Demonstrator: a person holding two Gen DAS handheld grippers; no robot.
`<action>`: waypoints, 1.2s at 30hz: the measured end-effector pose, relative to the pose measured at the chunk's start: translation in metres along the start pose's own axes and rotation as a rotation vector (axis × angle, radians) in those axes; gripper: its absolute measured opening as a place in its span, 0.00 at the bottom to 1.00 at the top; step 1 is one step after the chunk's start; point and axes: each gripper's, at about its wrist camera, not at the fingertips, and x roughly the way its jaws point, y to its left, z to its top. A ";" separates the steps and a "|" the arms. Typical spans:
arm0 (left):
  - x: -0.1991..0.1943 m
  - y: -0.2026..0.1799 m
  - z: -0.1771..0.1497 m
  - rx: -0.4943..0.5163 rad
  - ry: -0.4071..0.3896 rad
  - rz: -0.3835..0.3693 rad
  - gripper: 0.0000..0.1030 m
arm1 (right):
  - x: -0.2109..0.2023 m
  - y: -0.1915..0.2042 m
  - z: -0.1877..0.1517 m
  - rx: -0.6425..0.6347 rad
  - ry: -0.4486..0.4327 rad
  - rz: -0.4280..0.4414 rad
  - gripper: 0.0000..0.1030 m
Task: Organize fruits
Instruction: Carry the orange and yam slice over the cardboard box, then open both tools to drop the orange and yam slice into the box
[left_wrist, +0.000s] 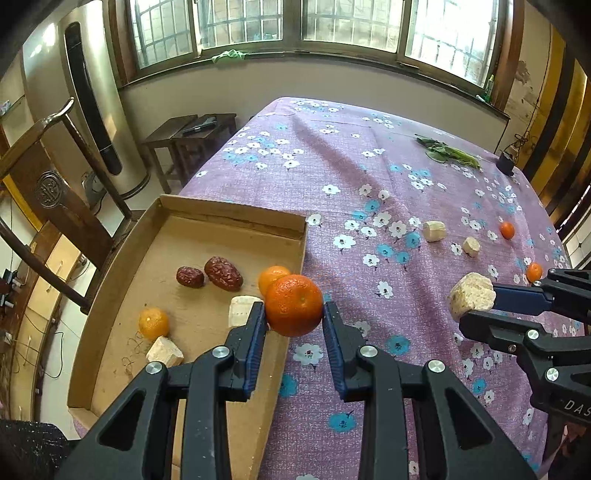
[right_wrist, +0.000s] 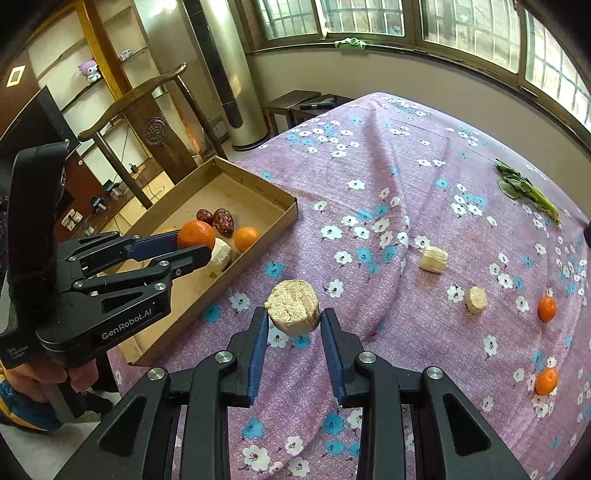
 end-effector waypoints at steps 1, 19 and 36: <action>-0.001 0.003 -0.001 -0.006 0.000 0.005 0.29 | 0.002 0.003 0.002 -0.007 0.002 0.003 0.31; -0.006 0.071 -0.028 -0.132 0.040 0.087 0.29 | 0.045 0.063 0.027 -0.143 0.054 0.117 0.31; 0.004 0.130 -0.065 -0.265 0.127 0.165 0.29 | 0.127 0.109 0.034 -0.220 0.191 0.214 0.31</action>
